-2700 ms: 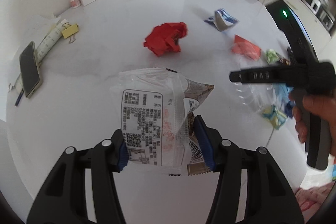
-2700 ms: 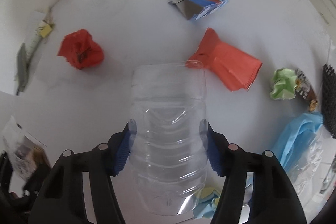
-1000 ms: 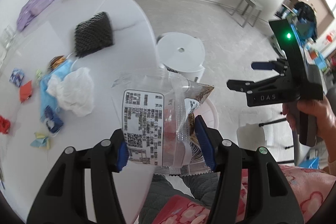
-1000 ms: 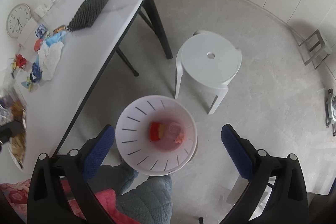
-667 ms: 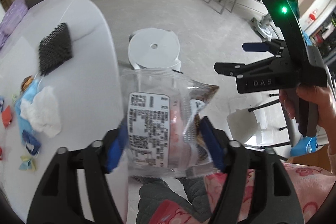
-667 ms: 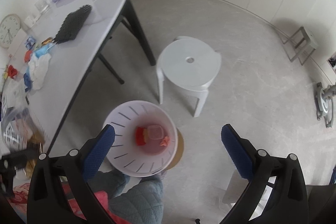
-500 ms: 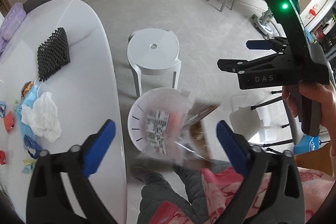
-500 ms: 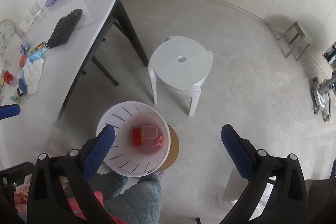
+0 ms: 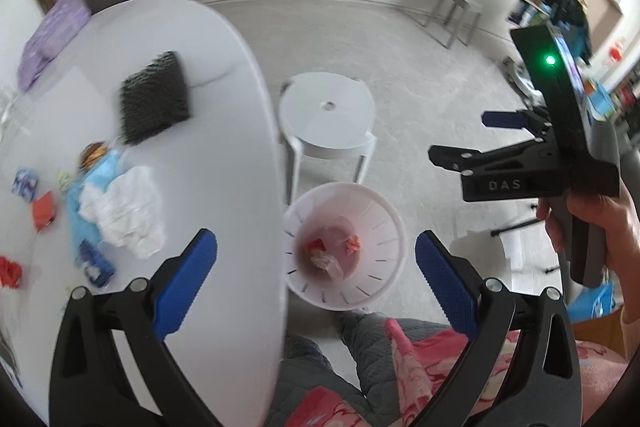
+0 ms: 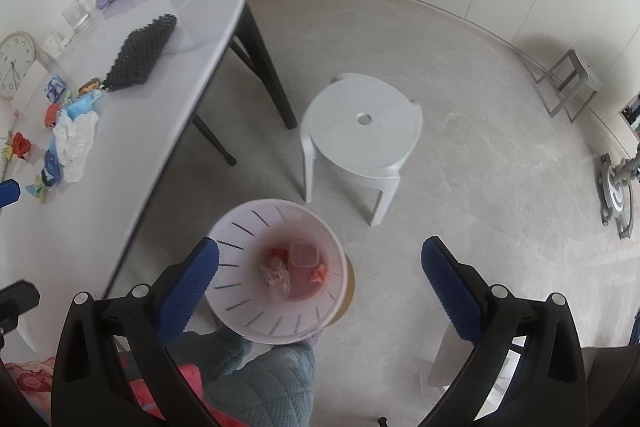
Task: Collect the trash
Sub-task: 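Drop the clear bottle and snack wrapper into the white bin from both tools, then grasp the black mesh sleeve with the right tool while the left tool grasps the blue-bird box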
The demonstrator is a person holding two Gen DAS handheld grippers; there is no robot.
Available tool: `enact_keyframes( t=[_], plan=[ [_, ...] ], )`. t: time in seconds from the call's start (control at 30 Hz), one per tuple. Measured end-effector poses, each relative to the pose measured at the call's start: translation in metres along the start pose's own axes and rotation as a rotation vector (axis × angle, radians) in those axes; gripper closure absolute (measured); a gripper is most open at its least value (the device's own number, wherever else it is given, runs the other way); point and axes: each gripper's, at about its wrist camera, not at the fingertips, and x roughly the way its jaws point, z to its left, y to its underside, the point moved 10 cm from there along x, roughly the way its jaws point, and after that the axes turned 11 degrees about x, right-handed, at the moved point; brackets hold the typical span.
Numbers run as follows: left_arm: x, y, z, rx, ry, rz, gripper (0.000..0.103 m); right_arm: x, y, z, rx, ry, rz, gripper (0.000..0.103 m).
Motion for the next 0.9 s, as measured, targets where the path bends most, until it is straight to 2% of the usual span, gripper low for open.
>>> enact_keyframes(
  t=[0.2,0.47,0.63,0.8,0.9],
  plan=[
    [-0.020,0.022,0.055,-0.143,-0.071,-0.015,0.008,0.000,-0.023,0.059,-0.071,-0.055,-0.028,0.003],
    [-0.047,0.073,0.141,-0.347,-0.194,-0.023,0.008,0.008,-0.064,0.156,-0.137,-0.183,-0.051,0.003],
    [-0.056,0.101,0.186,-0.439,-0.248,-0.015,0.008,0.035,-0.101,0.206,-0.075,-0.241,-0.016,0.003],
    [-0.060,0.117,0.221,-0.508,-0.247,-0.026,0.008,0.077,-0.131,0.241,0.022,-0.234,0.040,0.003],
    [-0.060,0.121,0.237,-0.516,-0.256,-0.034,0.008,0.104,-0.144,0.251,0.079,-0.211,0.077,0.003]
  ],
)
